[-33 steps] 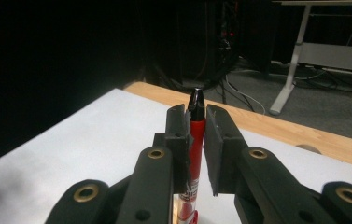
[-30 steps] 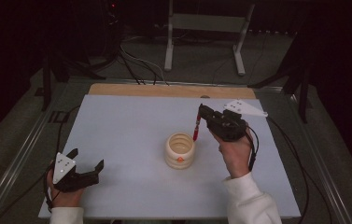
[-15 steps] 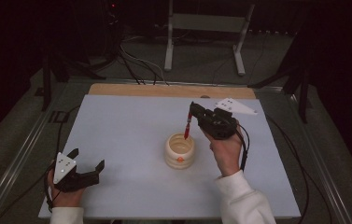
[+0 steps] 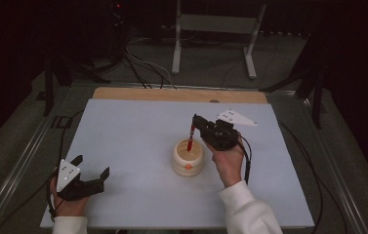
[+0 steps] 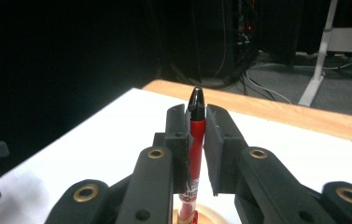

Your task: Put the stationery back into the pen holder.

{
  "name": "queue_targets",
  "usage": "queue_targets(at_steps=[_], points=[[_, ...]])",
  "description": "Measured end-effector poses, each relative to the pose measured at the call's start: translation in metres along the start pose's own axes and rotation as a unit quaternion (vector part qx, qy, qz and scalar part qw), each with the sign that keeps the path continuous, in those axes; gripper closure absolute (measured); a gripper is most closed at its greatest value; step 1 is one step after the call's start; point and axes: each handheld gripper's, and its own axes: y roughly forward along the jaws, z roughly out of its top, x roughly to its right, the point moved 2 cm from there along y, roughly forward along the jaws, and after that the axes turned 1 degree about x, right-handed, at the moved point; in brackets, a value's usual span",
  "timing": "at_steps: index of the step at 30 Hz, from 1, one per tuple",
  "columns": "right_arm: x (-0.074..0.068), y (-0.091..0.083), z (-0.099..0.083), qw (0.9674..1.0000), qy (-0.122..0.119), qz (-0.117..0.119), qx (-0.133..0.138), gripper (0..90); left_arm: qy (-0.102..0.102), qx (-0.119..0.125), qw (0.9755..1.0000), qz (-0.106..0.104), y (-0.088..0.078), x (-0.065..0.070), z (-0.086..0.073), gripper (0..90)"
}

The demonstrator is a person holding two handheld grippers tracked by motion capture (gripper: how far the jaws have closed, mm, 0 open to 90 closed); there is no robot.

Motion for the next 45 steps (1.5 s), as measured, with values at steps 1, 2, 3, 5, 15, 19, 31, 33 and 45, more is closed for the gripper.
queue_targets(at_steps=[1,2,3,5,15,19,31,33,45], points=[[0.0,0.001,-0.003,1.0,0.001,0.0,-0.003,80.9,0.0,0.0,1.0,0.0,0.0,0.0,0.0,0.7],[0.0,0.003,-0.006,1.0,0.002,0.0,-0.005,81.0,0.0,0.0,1.0,0.0,0.0,0.0,0.0,0.6],[-0.001,0.004,-0.009,1.0,0.003,0.0,-0.007,80.9,0.0,0.0,1.0,0.0,0.0,0.0,0.0,0.7],[-0.002,0.006,-0.016,0.9999,0.005,0.002,-0.011,80.9,-0.001,0.0,1.0,0.0,0.0,0.0,0.0,0.7],[-0.01,0.016,-0.049,0.9993,-0.001,-0.001,-0.037,80.9,0.0,-0.002,1.0,-0.001,0.0,0.001,0.0,0.7],[-0.011,0.015,-0.056,0.999,0.009,-0.001,-0.043,80.8,0.0,-0.002,1.0,-0.001,0.0,0.001,0.0,0.7],[-0.008,0.016,-0.067,0.9974,0.03,-0.008,-0.065,80.4,0.001,-0.002,1.0,-0.001,0.0,0.001,0.0,0.7],[-0.007,0.016,-0.066,0.9972,0.032,-0.007,-0.067,78.6,0.0,-0.001,1.0,0.0,0.0,0.0,0.0,0.6],[0.003,0.009,-0.062,0.9968,0.02,-0.03,-0.071,33.6,0.0,-0.003,1.0,0.0,0.0,0.001,0.0,0.7]])
